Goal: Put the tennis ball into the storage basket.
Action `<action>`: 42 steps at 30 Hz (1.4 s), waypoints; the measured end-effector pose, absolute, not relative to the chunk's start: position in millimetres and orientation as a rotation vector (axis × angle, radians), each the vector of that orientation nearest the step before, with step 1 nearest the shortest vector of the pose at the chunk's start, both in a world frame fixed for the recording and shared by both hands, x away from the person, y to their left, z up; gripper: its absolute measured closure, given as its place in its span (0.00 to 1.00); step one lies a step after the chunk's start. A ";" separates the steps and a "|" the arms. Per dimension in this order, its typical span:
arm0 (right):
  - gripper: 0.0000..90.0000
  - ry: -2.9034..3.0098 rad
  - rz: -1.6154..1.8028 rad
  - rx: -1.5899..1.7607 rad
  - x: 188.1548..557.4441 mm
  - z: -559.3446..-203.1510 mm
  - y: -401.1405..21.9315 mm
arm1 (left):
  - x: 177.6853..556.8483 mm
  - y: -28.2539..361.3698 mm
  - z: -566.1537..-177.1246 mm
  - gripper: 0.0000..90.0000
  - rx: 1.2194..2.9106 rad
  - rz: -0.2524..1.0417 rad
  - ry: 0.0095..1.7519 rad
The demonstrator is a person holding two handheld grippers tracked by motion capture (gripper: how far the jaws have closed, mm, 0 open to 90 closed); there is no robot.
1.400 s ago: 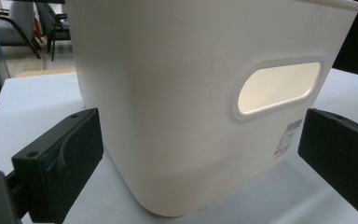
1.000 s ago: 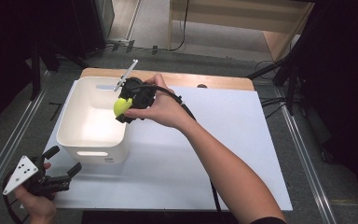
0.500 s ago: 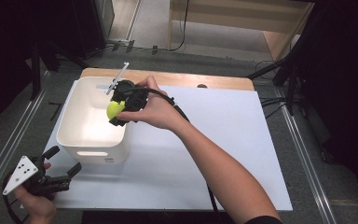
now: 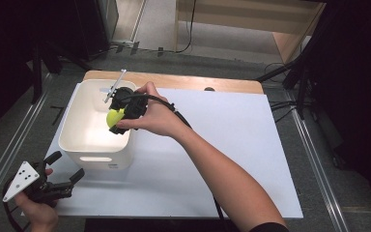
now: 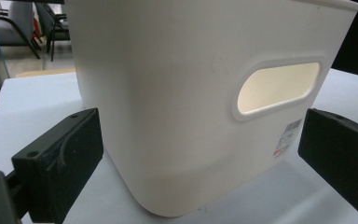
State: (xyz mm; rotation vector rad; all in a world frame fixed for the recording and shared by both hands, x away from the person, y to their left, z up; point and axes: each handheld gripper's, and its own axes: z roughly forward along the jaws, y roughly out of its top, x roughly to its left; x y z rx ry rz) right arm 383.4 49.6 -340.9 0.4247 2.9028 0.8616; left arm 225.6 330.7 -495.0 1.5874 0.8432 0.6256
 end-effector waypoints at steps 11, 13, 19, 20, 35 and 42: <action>0.26 2.918 0.827 0.399 383.4 -350.3 57.8 | 225.7 330.6 -495.1 0.00 1.584 0.621 0.843; 0.26 2.919 0.824 0.401 384.0 -353.1 58.7 | 225.8 330.6 -495.0 0.00 1.583 0.621 0.843; 0.26 2.937 0.799 0.397 385.4 -361.7 60.9 | 225.7 330.5 -495.2 0.00 1.581 0.619 0.848; 0.26 2.940 0.799 0.402 385.3 -362.6 61.3 | 225.7 330.5 -495.2 0.00 1.582 0.620 0.848; 0.25 2.945 0.746 0.343 382.5 -373.0 63.1 | 225.7 330.7 -495.2 0.00 1.583 0.618 0.847; 0.17 2.928 0.799 0.373 380.0 -367.5 61.3 | 225.8 330.6 -495.1 0.00 1.584 0.620 0.843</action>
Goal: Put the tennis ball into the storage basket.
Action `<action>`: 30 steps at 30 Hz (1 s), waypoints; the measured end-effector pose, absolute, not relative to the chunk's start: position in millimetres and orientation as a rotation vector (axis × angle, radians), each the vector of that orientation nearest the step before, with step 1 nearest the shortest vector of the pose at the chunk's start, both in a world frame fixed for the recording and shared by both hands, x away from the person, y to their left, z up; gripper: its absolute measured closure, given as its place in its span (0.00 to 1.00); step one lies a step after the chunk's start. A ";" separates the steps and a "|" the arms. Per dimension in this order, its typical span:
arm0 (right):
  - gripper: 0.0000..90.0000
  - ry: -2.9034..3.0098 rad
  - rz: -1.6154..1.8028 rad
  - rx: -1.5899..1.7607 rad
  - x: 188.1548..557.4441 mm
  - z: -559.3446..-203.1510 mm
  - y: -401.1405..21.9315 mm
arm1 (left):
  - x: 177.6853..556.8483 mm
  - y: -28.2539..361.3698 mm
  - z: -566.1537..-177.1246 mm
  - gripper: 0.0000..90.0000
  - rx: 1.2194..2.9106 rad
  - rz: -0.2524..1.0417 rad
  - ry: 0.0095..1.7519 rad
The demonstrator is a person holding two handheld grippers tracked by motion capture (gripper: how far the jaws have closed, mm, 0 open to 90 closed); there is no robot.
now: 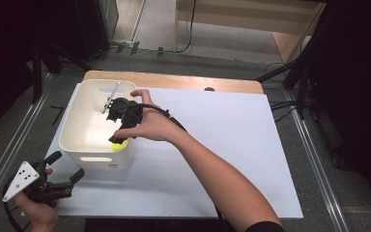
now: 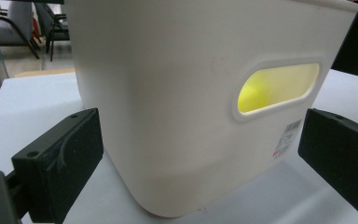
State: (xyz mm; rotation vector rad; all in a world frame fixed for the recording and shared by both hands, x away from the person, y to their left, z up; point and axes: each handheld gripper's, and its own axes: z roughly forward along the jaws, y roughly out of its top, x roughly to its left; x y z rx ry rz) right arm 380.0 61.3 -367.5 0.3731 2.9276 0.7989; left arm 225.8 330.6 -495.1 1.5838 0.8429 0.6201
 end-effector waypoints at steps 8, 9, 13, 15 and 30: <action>0.12 2.898 0.845 0.372 376.4 -359.2 54.1 | 225.7 330.6 -495.1 0.00 1.589 0.623 0.843; 0.12 2.894 0.860 0.383 375.7 -358.7 53.8 | 225.8 330.6 -495.1 0.00 1.589 0.625 0.842; 0.11 2.879 0.882 0.384 374.1 -354.2 48.8 | 225.8 330.5 -495.2 0.00 1.588 0.624 0.841; 0.11 2.867 0.893 0.381 373.9 -352.4 45.7 | 225.8 330.4 -495.2 0.00 1.590 0.625 0.841; 0.11 2.815 0.920 0.451 371.1 -347.6 17.2 | 225.7 329.8 -495.4 0.00 1.590 0.627 0.845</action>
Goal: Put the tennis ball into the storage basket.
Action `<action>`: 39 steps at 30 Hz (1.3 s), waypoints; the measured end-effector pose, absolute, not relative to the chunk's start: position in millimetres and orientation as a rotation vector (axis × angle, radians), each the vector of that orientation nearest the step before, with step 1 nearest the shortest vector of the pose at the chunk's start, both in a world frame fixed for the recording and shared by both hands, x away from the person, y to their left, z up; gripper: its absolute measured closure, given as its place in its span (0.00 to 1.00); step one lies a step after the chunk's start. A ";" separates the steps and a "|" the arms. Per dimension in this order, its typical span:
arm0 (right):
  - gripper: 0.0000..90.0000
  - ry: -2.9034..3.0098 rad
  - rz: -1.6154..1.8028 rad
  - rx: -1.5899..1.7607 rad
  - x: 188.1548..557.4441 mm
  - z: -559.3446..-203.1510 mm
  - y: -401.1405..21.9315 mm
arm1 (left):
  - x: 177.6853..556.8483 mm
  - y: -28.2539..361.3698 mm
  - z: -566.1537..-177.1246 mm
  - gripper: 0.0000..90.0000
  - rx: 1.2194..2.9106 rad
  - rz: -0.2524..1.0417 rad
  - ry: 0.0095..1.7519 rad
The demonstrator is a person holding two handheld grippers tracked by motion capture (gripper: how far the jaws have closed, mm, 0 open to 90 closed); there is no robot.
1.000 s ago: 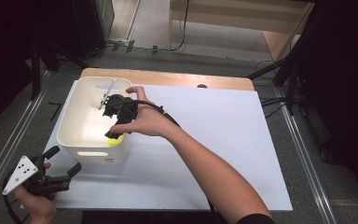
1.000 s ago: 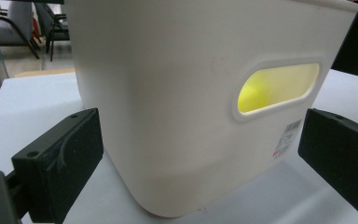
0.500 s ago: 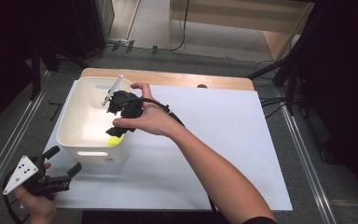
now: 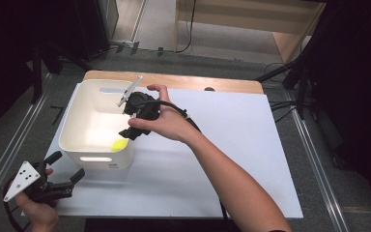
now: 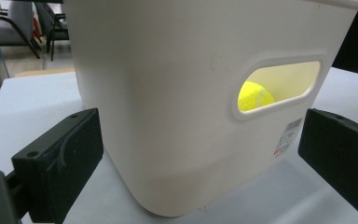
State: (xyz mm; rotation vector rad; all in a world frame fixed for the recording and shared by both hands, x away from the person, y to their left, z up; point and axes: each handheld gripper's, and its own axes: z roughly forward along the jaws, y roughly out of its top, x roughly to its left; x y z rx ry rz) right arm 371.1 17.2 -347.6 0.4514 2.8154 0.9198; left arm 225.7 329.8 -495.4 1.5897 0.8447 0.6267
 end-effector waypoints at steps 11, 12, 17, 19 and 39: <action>0.11 2.780 0.927 0.497 374.1 -355.5 -10.6 | 225.7 329.5 -495.6 0.00 1.589 0.627 0.845; 0.11 2.785 0.923 0.498 374.6 -356.4 -13.0 | 225.7 329.5 -495.6 0.00 1.589 0.628 0.846; 0.11 2.763 0.911 0.527 374.5 -362.2 -24.8 | 225.7 329.9 -495.6 0.00 1.592 0.628 0.844; 0.11 2.759 0.916 0.550 374.8 -363.8 -30.3 | 225.7 329.5 -495.6 0.00 1.592 0.630 0.846; 0.01 2.712 0.923 0.650 369.1 -385.1 -75.3 | 225.6 329.4 -495.6 0.00 1.599 0.631 0.847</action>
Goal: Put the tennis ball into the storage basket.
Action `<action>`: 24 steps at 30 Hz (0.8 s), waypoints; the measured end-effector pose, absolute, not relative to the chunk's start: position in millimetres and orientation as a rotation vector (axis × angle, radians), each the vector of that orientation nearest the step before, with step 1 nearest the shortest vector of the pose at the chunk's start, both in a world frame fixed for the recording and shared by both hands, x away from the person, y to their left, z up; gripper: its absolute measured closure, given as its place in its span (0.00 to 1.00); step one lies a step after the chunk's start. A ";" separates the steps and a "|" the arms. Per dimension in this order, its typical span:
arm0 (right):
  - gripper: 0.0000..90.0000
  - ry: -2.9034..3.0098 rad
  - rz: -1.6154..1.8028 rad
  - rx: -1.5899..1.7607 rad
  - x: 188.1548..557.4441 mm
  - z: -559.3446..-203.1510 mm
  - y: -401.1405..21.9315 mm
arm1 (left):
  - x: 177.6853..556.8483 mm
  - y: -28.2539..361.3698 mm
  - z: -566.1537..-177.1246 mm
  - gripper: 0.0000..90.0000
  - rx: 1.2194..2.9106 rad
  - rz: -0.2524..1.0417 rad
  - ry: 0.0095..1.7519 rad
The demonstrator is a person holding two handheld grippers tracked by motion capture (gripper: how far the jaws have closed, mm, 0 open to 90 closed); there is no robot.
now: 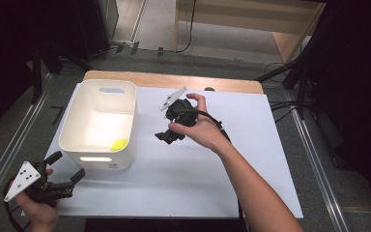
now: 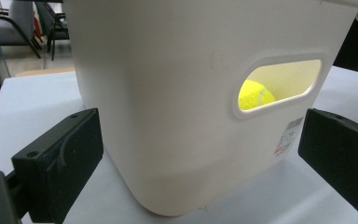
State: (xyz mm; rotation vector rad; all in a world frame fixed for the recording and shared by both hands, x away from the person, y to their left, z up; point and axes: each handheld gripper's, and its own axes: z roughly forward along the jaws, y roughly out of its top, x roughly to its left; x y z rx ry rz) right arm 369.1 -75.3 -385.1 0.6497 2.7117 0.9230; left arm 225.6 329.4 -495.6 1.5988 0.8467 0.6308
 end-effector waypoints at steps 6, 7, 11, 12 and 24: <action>0.01 2.679 0.930 0.694 364.7 -394.3 -91.5 | 225.5 329.2 -495.6 0.00 1.600 0.631 0.847; 0.01 2.671 0.926 0.707 363.9 -396.0 -94.8 | 225.5 329.2 -495.6 0.00 1.601 0.631 0.846; 0.01 2.650 0.931 0.754 360.7 -403.1 -108.3 | 225.4 329.2 -495.6 0.00 1.602 0.631 0.846; 0.01 2.648 0.940 0.764 359.8 -405.5 -113.3 | 225.4 329.1 -495.6 0.00 1.602 0.631 0.846; 0.01 2.576 1.005 0.889 348.4 -423.7 -153.3 | 225.8 328.4 -495.9 0.00 1.607 0.634 0.843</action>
